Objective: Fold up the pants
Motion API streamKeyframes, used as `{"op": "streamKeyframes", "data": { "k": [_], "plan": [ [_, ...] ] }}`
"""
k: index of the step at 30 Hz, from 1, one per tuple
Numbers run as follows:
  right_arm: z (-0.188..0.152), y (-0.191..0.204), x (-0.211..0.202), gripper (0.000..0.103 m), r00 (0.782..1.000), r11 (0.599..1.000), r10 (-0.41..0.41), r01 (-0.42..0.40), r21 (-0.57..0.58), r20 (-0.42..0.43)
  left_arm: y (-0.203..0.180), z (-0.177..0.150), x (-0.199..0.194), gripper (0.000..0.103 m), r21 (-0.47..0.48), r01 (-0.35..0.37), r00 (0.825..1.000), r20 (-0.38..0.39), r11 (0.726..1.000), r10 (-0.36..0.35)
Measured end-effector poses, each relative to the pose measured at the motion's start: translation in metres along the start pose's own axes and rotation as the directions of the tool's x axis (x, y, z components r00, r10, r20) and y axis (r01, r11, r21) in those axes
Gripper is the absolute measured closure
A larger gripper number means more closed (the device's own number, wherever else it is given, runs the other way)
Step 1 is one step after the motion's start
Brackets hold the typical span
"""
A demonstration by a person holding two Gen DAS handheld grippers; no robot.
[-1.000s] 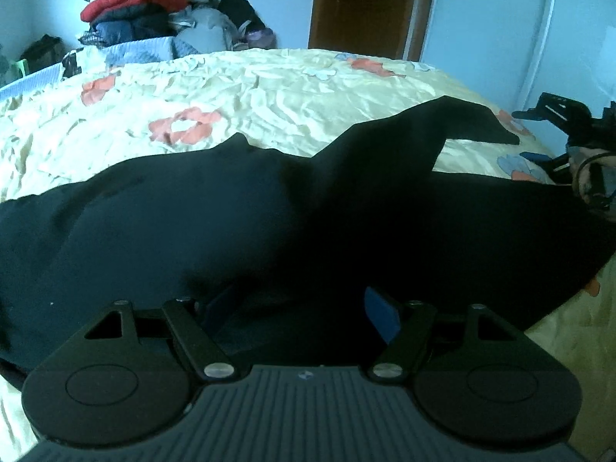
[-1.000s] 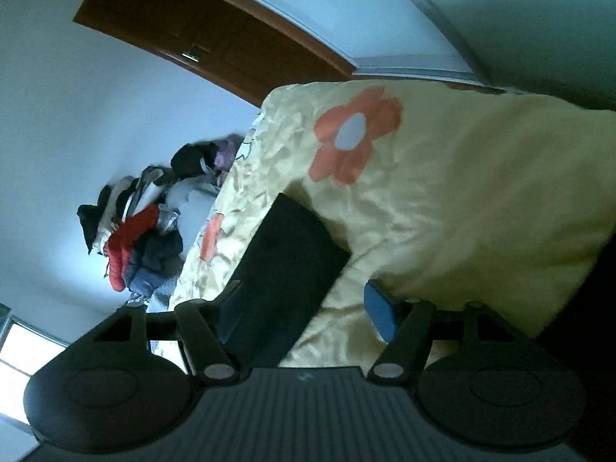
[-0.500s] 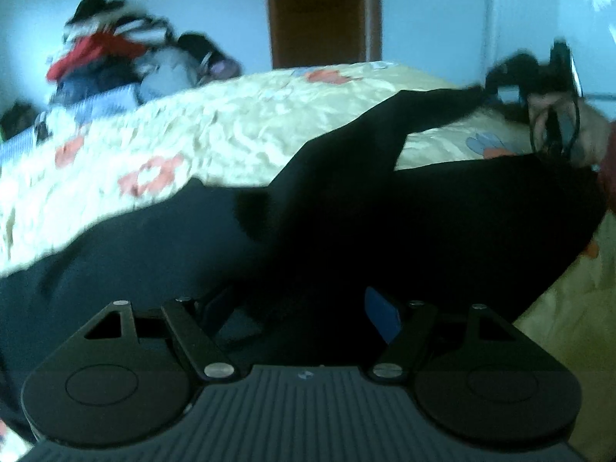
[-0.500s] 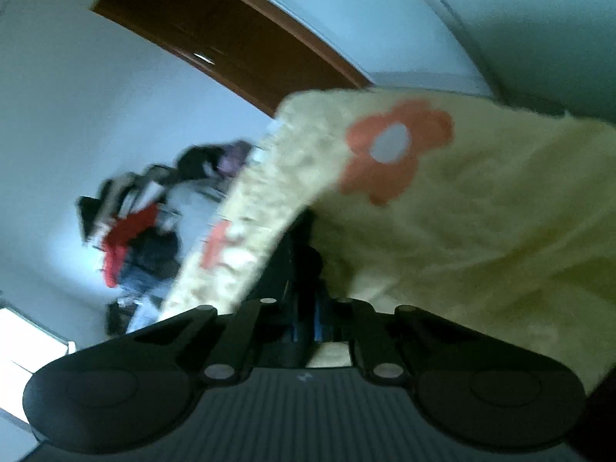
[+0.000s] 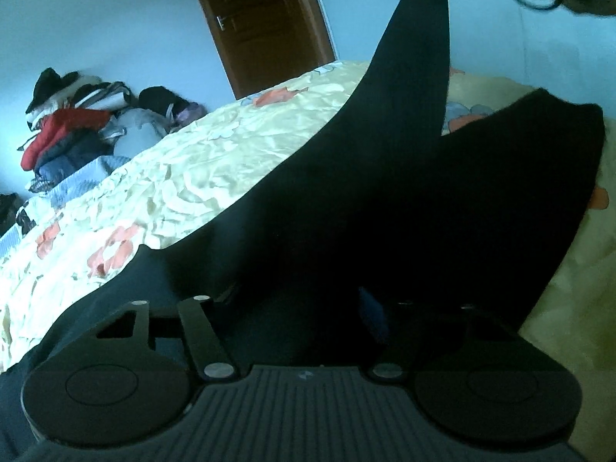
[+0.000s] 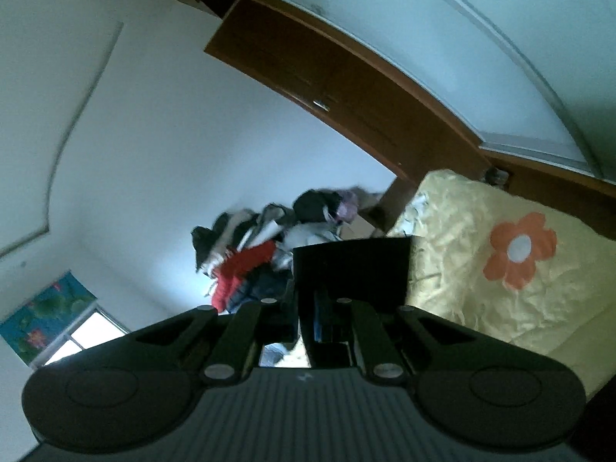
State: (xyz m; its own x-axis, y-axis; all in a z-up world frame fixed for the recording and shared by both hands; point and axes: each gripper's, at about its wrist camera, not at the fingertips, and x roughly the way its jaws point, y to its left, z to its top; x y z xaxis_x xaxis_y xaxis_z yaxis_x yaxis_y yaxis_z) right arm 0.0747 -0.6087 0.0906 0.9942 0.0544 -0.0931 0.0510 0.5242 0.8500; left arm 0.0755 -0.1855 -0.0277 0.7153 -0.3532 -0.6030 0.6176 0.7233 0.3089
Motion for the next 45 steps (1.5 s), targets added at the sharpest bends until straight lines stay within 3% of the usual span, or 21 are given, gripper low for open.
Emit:
{"op": "streamKeyframes", "data": {
  "k": [3, 8, 9, 12, 15, 22, 27, 31, 36, 45],
  "plan": [
    [0.003, 0.000, -0.012, 0.096, 1.000, 1.000, 0.008, -0.008, 0.008, 0.012, 0.001, 0.000, 0.006, 0.041, -0.016, 0.017, 1.000, 0.003, 1.000, -0.017],
    [0.006, -0.004, -0.021, 0.095, 1.000, 1.000, -0.020, 0.019, 0.017, 0.023, 0.011, -0.002, 0.008, 0.065, -0.098, 0.117, 0.993, 0.013, 0.988, -0.116],
    [0.007, -0.007, -0.023, 0.095, 0.999, 0.999, -0.027, 0.026, 0.029, 0.026, 0.014, -0.002, 0.009, 0.075, -0.114, 0.130, 0.991, 0.017, 0.985, -0.129],
    [0.011, -0.015, -0.021, 0.095, 1.000, 0.997, -0.025, 0.024, 0.072, 0.019, 0.014, -0.001, 0.009, 0.081, -0.120, 0.139, 0.990, 0.025, 0.983, -0.137],
    [0.012, -0.006, -0.014, 0.095, 1.000, 0.998, -0.001, 0.000, 0.064, 0.011, 0.015, 0.000, 0.004, 0.096, -0.134, 0.135, 0.990, 0.060, 0.982, -0.128],
    [0.020, 0.035, -0.007, 0.095, 0.996, 0.996, 0.083, -0.083, -0.013, 0.020, 0.034, 0.011, -0.019, 0.098, -0.211, 0.114, 0.986, 0.144, 0.971, -0.085],
    [0.022, 0.032, -0.041, 0.095, 0.993, 0.994, 0.092, -0.088, -0.059, 0.071, 0.042, 0.018, -0.050, 0.098, -0.191, 0.187, 0.966, 0.212, 0.964, -0.146],
    [0.007, -0.024, -0.092, 0.095, 0.995, 0.999, -0.039, 0.036, 0.035, 0.091, 0.034, 0.004, -0.045, 0.098, -0.198, 0.278, 0.956, 0.154, 0.940, -0.250],
    [-0.019, -0.101, -0.141, 0.095, 0.979, 0.953, -0.202, 0.187, 0.239, 0.039, 0.020, -0.010, -0.033, 0.098, -0.192, 0.326, 0.945, 0.092, 0.926, -0.314],
    [-0.037, -0.114, -0.170, 0.095, 0.948, 0.936, -0.317, 0.311, 0.166, 0.013, 0.016, -0.021, -0.038, 0.098, -0.155, 0.330, 0.944, 0.048, 0.931, -0.327]
  ]
}}
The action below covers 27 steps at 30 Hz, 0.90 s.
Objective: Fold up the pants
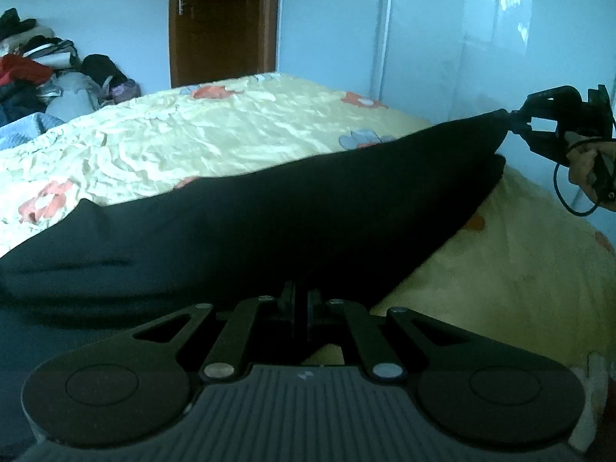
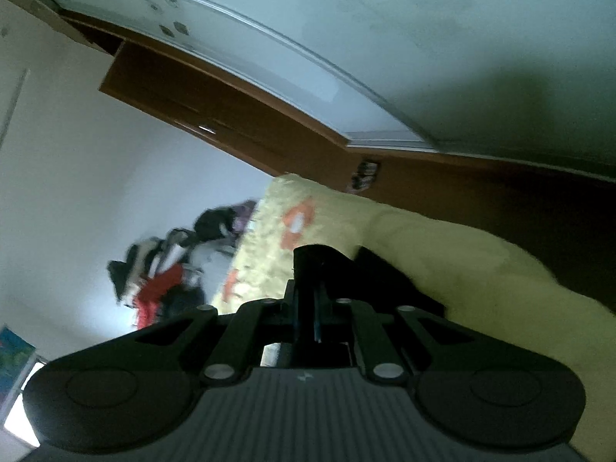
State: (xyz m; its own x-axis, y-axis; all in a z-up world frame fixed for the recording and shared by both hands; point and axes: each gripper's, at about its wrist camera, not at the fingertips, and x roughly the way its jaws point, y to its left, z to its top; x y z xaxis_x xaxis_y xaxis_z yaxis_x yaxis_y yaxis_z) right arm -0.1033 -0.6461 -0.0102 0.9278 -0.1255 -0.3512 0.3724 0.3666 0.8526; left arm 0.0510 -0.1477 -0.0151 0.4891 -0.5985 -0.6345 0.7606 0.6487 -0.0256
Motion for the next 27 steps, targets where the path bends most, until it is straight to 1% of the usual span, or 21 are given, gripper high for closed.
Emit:
{"op": "streamKeyframes", "data": {
  "k": [4, 6, 7, 9, 10, 11, 12, 13, 14, 15, 16, 17, 18, 20, 21, 22, 23, 24, 25, 26, 27],
  "plan": [
    [-0.006, -0.020, 0.000, 0.095, 0.998, 0.998, -0.042, 0.044, 0.046, -0.040, -0.001, -0.009, 0.002, 0.098, -0.003, 0.004, 1.000, -0.024, 1.000, -0.004],
    [0.000, -0.015, 0.009, 0.095, 0.999, 0.998, -0.006, 0.010, 0.066, -0.054, 0.003, -0.007, 0.002, 0.098, -0.041, 0.009, 1.000, -0.018, 0.999, -0.010],
    [0.005, -0.003, 0.016, 0.095, 0.998, 0.999, 0.025, -0.022, 0.045, -0.057, 0.005, -0.006, 0.001, 0.098, -0.057, 0.010, 1.000, -0.011, 0.998, -0.010],
    [0.014, 0.033, 0.024, 0.095, 0.994, 0.994, 0.103, -0.104, -0.040, -0.045, 0.007, -0.001, -0.003, 0.098, -0.084, 0.004, 1.000, 0.013, 0.996, -0.003],
    [0.018, 0.055, 0.024, 0.095, 0.987, 0.983, 0.156, -0.158, -0.094, -0.032, 0.006, 0.001, -0.005, 0.098, -0.081, 0.002, 1.000, 0.019, 0.997, 0.000],
    [0.020, 0.073, 0.020, 0.095, 0.982, 0.970, 0.189, -0.190, -0.149, -0.019, 0.005, 0.003, -0.007, 0.098, -0.074, 0.000, 1.000, 0.025, 0.997, 0.002],
    [0.021, 0.088, 0.016, 0.095, 0.979, 0.958, 0.205, -0.201, -0.206, -0.003, 0.004, 0.003, -0.009, 0.098, -0.067, 0.000, 1.000, 0.030, 0.998, 0.002],
    [0.021, 0.097, 0.011, 0.095, 0.979, 0.949, 0.204, -0.195, -0.248, 0.013, 0.003, 0.004, -0.010, 0.098, -0.062, 0.000, 0.999, 0.032, 0.998, 0.002],
    [0.020, 0.097, 0.008, 0.095, 0.982, 0.949, 0.189, -0.177, -0.261, 0.020, 0.002, 0.004, -0.009, 0.098, -0.053, 0.003, 1.000, 0.026, 0.999, -0.001],
    [0.019, 0.091, 0.007, 0.095, 0.988, 0.955, 0.154, -0.143, -0.260, 0.023, 0.001, 0.003, -0.008, 0.097, -0.049, 0.004, 1.000, 0.018, 0.999, -0.003],
    [0.015, 0.077, 0.006, 0.095, 0.996, 0.965, 0.085, -0.075, -0.252, 0.028, 0.000, 0.001, -0.006, 0.097, -0.048, 0.009, 1.000, 0.008, 0.999, -0.009],
    [0.011, 0.063, 0.007, 0.095, 0.999, 0.971, 0.012, -0.004, -0.238, 0.030, 0.000, -0.001, -0.004, 0.096, -0.044, 0.014, 1.000, -0.006, 0.999, -0.014],
    [0.006, 0.041, 0.006, 0.095, 0.998, 0.977, -0.055, 0.058, -0.205, 0.023, -0.001, -0.004, -0.002, 0.096, -0.037, 0.017, 1.000, -0.019, 0.999, -0.017],
    [-0.003, 0.003, 0.006, 0.095, 0.990, 0.984, -0.142, 0.139, -0.112, -0.014, -0.002, -0.007, 0.002, 0.096, -0.024, 0.024, 0.999, -0.043, 0.999, -0.025],
    [-0.007, -0.012, 0.007, 0.094, 0.984, 0.982, -0.175, 0.172, -0.078, -0.034, -0.002, -0.008, 0.003, 0.096, -0.020, 0.025, 0.999, -0.046, 0.999, -0.026],
    [-0.011, -0.026, 0.008, 0.096, 0.979, 0.980, -0.193, 0.190, -0.052, -0.059, -0.002, -0.008, 0.003, 0.096, -0.018, 0.027, 0.998, -0.047, 0.999, -0.028],
    [-0.012, -0.032, 0.007, 0.096, 0.983, 0.984, -0.176, 0.175, -0.028, -0.056, 0.000, -0.008, 0.004, 0.095, -0.024, 0.033, 0.998, -0.049, 0.999, -0.034],
    [-0.012, -0.031, 0.005, 0.094, 0.982, 0.984, -0.180, 0.180, -0.016, -0.048, 0.001, -0.008, 0.003, 0.091, -0.031, 0.039, 0.998, -0.050, 0.999, -0.041],
    [-0.012, -0.023, 0.003, 0.091, 0.979, 0.979, -0.202, 0.201, -0.035, -0.038, 0.003, -0.008, 0.002, 0.085, -0.043, 0.044, 0.998, -0.049, 0.998, -0.046],
    [-0.011, -0.014, 0.001, 0.089, 0.972, 0.970, -0.235, 0.234, -0.067, -0.004, 0.004, -0.009, 0.001, 0.085, -0.054, 0.049, 0.998, -0.048, 0.997, -0.052],
    [-0.012, 0.001, -0.004, 0.082, 0.955, 0.950, -0.288, 0.295, -0.108, 0.071, 0.005, -0.009, 0.000, 0.084, -0.059, 0.052, 0.997, -0.048, 0.997, -0.055]
  ]
}}
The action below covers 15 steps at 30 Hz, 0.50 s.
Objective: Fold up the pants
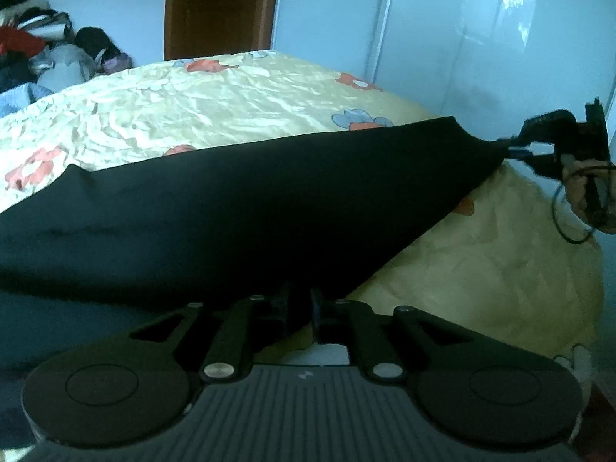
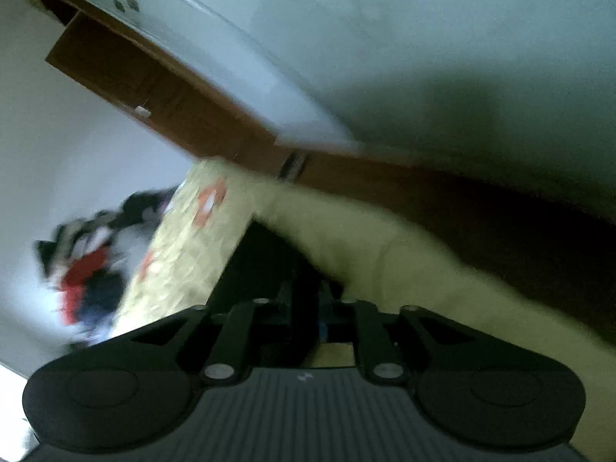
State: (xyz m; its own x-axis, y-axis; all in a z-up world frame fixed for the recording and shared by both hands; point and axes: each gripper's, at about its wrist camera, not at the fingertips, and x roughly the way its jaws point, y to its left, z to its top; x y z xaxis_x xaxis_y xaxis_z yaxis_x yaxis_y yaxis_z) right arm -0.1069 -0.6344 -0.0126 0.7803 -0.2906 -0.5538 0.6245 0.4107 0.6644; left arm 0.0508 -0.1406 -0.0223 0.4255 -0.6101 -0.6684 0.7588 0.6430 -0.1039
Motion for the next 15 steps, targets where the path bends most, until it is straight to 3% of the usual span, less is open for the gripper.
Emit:
{"op": "streamKeyframes", "data": {
  "k": [1, 3, 4, 6, 7, 9, 11, 15],
  "plan": [
    [-0.004, 0.009, -0.011, 0.075, 0.996, 0.998, -0.056, 0.059, -0.039, 0.067, 0.000, 0.000, -0.001, 0.081, 0.000, 0.002, 1.000, -0.002, 1.000, -0.002],
    [-0.008, 0.038, -0.030, 0.071, 0.965, 0.980, -0.115, 0.149, -0.131, 0.235, -0.002, -0.001, -0.004, 0.074, 0.005, 0.004, 1.000, -0.007, 1.000, -0.004],
    [-0.014, 0.058, -0.041, 0.071, 0.947, 0.968, -0.089, 0.155, -0.198, 0.308, -0.003, 0.000, -0.005, 0.068, 0.006, 0.006, 1.000, -0.010, 1.000, -0.006],
    [-0.028, 0.097, -0.047, 0.064, 0.945, 0.928, 0.037, 0.088, -0.363, 0.324, -0.003, 0.002, -0.011, 0.060, 0.001, 0.013, 1.000, -0.014, 1.000, -0.013],
    [-0.040, 0.124, -0.044, 0.046, 0.958, 0.877, 0.118, 0.024, -0.481, 0.263, -0.003, 0.003, -0.012, 0.052, -0.004, 0.013, 1.000, -0.013, 1.000, -0.013],
    [-0.069, 0.168, -0.029, 0.028, 0.972, 0.744, 0.226, -0.128, -0.656, 0.066, 0.001, 0.007, -0.021, 0.039, -0.022, -0.004, 1.000, 0.005, 1.000, 0.004],
    [-0.111, 0.208, -0.011, 0.029, 0.953, 0.602, 0.270, -0.278, -0.748, -0.137, 0.006, 0.009, -0.030, 0.030, -0.028, -0.054, 0.997, 0.044, 0.998, 0.055],
    [-0.196, 0.265, 0.024, 0.029, 0.903, 0.370, 0.205, -0.428, -0.824, -0.377, 0.026, 0.011, -0.043, 0.027, -0.034, -0.229, 0.970, 0.080, 0.973, 0.231]
  ]
}}
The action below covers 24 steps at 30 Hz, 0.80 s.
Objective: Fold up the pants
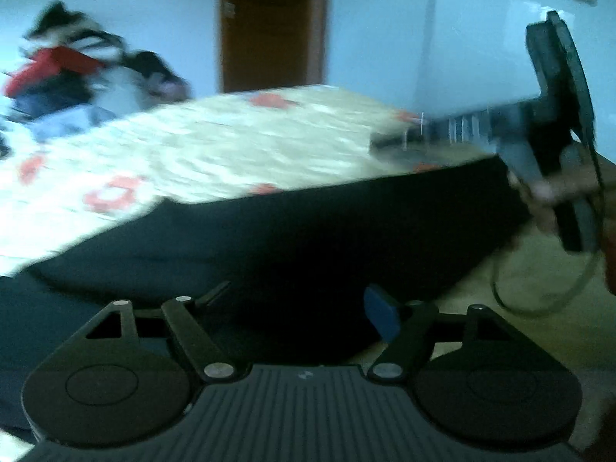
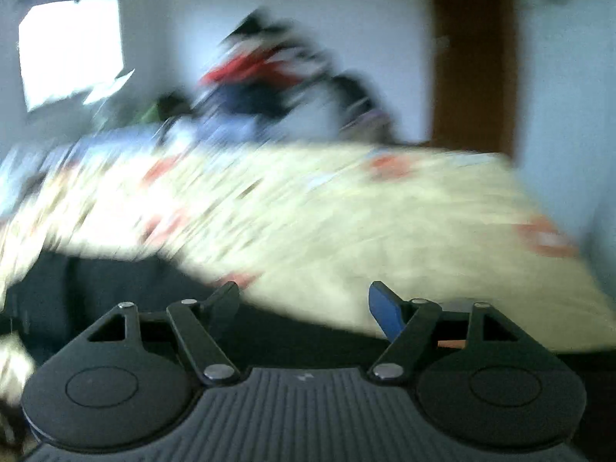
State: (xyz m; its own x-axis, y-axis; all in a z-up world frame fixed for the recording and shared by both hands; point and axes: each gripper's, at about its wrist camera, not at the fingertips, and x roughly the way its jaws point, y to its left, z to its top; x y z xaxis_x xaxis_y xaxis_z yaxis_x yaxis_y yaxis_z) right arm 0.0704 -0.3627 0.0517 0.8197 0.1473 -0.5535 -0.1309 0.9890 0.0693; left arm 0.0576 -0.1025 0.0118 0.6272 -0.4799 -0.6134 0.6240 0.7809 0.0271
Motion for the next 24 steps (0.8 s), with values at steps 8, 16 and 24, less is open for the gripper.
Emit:
{"op": "streamKeyframes", "data": {
  "k": [8, 16, 24],
  "plan": [
    [-0.032, 0.063, 0.070, 0.016, 0.977, 0.980, 0.042, -0.081, -0.180, -0.210, 0.075, -0.019, 0.024, 0.023, -0.137, -0.179, 0.970, -0.192, 0.974, 0.151],
    [-0.014, 0.072, 0.059, 0.010, 0.994, 0.989, 0.028, -0.043, -0.141, -0.104, 0.092, -0.046, -0.027, 0.016, -0.202, -0.171, 0.982, -0.111, 0.964, 0.151],
    [-0.003, 0.171, 0.059, 0.010, 0.982, 0.908, 0.181, -0.191, -0.372, -0.062, 0.156, -0.084, -0.086, 0.017, -0.392, -0.417, 0.907, -0.116, 0.820, 0.406]
  ]
}}
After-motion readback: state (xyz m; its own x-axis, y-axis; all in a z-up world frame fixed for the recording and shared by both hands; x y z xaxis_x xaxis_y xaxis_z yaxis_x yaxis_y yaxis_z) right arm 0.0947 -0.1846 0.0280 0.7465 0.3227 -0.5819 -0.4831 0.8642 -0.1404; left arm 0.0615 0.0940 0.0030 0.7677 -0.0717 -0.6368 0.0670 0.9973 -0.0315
